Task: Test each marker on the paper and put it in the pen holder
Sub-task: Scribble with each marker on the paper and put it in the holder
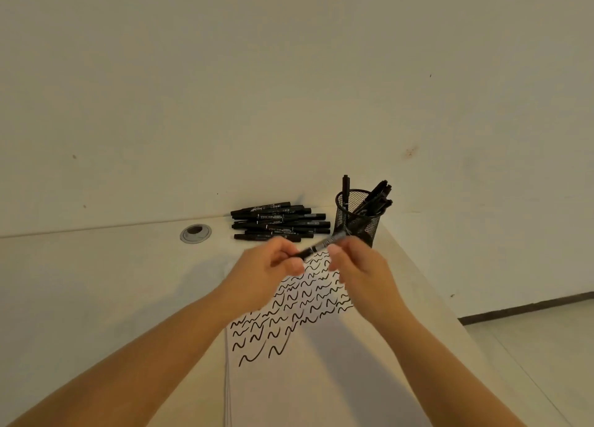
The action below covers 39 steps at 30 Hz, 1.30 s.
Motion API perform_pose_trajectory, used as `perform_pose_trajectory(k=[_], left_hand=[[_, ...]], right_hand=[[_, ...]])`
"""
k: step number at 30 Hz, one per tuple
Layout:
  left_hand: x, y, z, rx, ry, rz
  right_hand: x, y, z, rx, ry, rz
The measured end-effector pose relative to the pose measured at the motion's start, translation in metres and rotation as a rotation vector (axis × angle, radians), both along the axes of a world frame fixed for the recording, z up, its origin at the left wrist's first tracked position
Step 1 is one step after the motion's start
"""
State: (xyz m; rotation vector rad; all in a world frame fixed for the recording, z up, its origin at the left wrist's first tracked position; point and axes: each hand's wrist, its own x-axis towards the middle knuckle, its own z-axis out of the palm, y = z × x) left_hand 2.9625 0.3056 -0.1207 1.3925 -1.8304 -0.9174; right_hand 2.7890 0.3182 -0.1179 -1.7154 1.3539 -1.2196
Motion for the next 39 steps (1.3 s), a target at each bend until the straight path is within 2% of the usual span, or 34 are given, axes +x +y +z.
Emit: perform_pose_trajectory(k=[3, 7, 10, 12, 14, 16, 18, 21, 23, 28, 39], left_hand=[[-0.011, 0.027, -0.004, 0.037, 0.030, -0.114], [-0.009, 0.043, -0.010, 0.054, -0.059, -0.127], [-0.007, 0.053, -0.011, -0.031, -0.119, -0.057], [-0.006, 0.059, -0.010, -0.130, -0.221, -0.012], [0.000, 0.064, -0.013, -0.227, -0.351, 0.025], [0.012, 0.070, -0.019, -0.214, -0.392, 0.041], [0.023, 0.073, -0.023, -0.136, -0.337, 0.033], [0.027, 0.070, -0.028, -0.106, -0.217, 0.005], [0.027, 0.069, -0.032, -0.117, -0.198, 0.005], [0.029, 0.070, -0.043, -0.041, -0.203, -0.039], [0.034, 0.069, -0.051, -0.014, -0.130, -0.030]], right_hand=[[0.011, 0.015, -0.009, 0.006, -0.131, 0.014], [0.020, 0.027, -0.018, 0.109, -0.196, -0.085], [0.030, 0.035, -0.024, 0.196, -0.291, -0.147], [0.036, 0.036, -0.024, 0.234, -0.380, -0.200], [0.028, 0.028, -0.021, 0.271, -0.477, -0.345], [0.005, 0.020, -0.015, 0.293, -0.575, -0.486], [-0.014, 0.020, -0.017, 0.237, -0.507, -0.457], [-0.015, 0.028, -0.027, 0.200, -0.207, -0.255], [-0.010, 0.031, -0.032, 0.218, -0.105, -0.157], [-0.017, 0.041, -0.048, 0.224, -0.235, -0.072], [-0.012, 0.047, -0.052, 0.112, -0.060, 0.106]])
